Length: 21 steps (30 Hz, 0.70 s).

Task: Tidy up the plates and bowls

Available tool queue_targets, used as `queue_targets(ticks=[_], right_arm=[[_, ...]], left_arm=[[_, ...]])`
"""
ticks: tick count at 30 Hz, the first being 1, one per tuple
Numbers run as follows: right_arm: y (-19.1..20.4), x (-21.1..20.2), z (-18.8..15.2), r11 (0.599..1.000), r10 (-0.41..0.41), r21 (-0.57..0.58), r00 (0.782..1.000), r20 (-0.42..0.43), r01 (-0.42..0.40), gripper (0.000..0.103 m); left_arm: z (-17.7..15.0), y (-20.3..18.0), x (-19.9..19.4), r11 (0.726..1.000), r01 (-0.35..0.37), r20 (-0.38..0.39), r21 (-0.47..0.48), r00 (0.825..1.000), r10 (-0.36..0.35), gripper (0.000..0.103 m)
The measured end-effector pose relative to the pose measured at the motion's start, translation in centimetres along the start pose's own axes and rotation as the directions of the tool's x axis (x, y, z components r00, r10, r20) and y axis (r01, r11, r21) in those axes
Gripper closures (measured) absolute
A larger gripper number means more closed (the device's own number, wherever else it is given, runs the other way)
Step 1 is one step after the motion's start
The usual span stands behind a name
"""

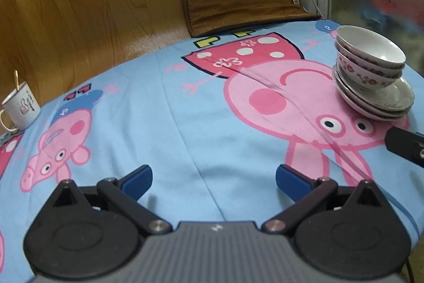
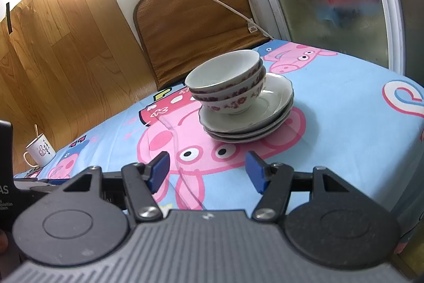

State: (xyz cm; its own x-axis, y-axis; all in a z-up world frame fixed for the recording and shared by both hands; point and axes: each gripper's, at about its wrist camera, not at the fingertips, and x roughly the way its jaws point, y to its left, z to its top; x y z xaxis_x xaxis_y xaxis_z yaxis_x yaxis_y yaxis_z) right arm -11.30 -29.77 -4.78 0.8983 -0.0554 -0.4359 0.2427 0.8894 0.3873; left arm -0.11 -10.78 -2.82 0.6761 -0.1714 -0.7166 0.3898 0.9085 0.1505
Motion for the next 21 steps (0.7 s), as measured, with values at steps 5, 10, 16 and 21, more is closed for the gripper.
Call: queue_targets(ticks=[5, 10, 16, 21], right_arm=[[-0.05, 0.02, -0.03, 1.000, 0.001, 0.001, 1.000, -0.001, -0.001, 0.037], [-0.08, 0.01, -0.12, 1.000, 0.001, 0.002, 1.000, -0.004, -0.001, 0.037], [-0.07, -0.01, -0.12, 1.000, 0.001, 0.003, 1.000, -0.004, -0.001, 0.037], [-0.09, -0.07, -0.15, 1.000, 0.000, 0.003, 1.000, 0.000, 0.000, 0.037]], left_arm=[[-0.22, -0.15, 0.06, 1.000, 0.012, -0.012, 0.003, 1.000, -0.012, 0.000], [-0.35, -0.14, 0.02, 1.000, 0.025, -0.018, 0.002, 1.000, -0.025, 0.000], [-0.43, -0.14, 0.00, 1.000, 0.031, -0.022, 0.003, 0.999, -0.031, 0.000], [-0.48, -0.27, -0.08, 0.999, 0.034, -0.023, 0.009, 0.999, -0.034, 0.000]])
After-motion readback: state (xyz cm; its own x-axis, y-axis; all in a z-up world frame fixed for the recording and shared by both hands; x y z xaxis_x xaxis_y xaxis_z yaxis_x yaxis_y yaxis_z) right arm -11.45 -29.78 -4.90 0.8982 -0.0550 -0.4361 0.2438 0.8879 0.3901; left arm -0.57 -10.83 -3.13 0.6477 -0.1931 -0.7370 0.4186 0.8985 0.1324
